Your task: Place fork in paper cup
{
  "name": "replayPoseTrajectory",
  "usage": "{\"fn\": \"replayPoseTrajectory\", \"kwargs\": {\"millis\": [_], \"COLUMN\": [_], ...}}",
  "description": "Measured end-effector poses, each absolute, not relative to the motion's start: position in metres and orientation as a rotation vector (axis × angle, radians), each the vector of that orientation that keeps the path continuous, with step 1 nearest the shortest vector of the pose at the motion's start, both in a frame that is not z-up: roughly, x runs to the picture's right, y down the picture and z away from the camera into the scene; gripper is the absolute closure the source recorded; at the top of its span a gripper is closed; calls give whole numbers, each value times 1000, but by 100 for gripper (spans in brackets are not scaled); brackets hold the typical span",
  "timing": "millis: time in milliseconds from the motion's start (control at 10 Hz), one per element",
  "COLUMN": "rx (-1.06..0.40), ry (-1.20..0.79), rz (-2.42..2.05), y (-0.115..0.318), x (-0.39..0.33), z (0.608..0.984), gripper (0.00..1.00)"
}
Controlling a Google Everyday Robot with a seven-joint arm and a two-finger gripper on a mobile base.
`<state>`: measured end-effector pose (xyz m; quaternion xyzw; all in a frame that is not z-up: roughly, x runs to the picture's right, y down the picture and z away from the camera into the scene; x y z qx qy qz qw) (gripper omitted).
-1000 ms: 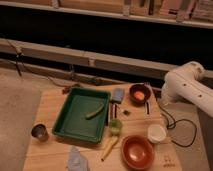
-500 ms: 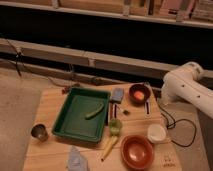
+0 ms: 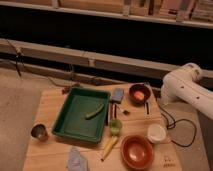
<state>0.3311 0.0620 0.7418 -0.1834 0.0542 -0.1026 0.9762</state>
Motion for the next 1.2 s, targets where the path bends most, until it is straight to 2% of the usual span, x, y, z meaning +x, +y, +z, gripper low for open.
{"fn": "replayPoseTrajectory", "kwargs": {"millis": [200, 600, 900, 1200], "rx": [-330, -279, -254, -198], "ry": [72, -17, -66, -144], "rz": [-137, -52, 6, 41], "y": [46, -4, -15, -3], "x": [317, 248, 211, 178], "z": [748, 793, 812, 787], "gripper": [59, 21, 20, 20]}}
